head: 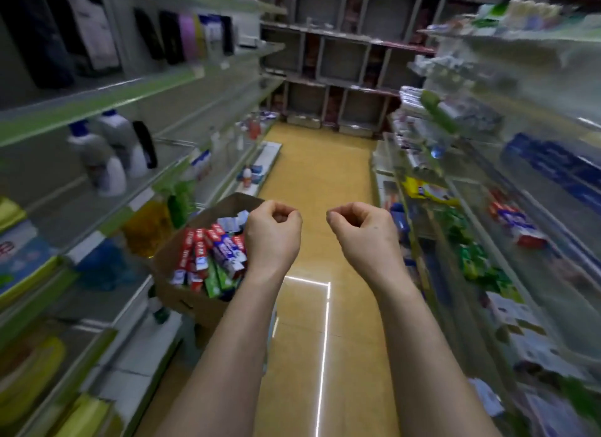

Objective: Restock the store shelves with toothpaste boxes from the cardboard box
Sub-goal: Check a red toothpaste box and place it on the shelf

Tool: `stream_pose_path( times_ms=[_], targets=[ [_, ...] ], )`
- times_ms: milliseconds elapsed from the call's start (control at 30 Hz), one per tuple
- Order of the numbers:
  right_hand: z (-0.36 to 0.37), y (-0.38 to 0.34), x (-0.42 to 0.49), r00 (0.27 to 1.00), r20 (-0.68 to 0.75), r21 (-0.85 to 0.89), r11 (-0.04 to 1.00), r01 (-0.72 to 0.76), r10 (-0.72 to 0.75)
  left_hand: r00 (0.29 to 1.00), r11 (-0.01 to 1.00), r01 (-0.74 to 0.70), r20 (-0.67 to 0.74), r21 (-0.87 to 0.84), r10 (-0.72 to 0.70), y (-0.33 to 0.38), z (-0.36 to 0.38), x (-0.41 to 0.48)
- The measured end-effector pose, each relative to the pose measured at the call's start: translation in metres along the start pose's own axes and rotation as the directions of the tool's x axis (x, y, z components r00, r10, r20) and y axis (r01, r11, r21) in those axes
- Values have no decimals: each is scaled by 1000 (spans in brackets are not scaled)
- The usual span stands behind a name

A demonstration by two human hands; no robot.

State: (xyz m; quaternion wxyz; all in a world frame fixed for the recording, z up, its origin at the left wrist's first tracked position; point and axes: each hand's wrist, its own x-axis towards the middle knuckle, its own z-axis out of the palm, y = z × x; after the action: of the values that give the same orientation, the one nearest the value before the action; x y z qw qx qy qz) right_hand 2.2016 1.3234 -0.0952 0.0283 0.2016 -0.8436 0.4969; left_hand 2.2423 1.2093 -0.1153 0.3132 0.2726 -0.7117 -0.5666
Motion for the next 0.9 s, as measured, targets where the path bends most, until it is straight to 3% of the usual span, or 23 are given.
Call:
stream_pose_path(
  times_ms=[267,567,733,900],
  targets=[
    [80,10,112,984,176,98,995,-15,-2,976,993,112,-194,41,-102,-39,-9,110],
    [176,35,198,938,345,58,997,-59,35,902,941,314,-349,130,-252,-100,-15,194],
    [229,49,223,901,417,8,991,-133,118,876,910,396,-349,124,-334,-138,-31,239],
    [287,78,240,862,402,-83,950,-301,308,837,843,525,-249,118,-487,-192,-39,290]
  ],
)
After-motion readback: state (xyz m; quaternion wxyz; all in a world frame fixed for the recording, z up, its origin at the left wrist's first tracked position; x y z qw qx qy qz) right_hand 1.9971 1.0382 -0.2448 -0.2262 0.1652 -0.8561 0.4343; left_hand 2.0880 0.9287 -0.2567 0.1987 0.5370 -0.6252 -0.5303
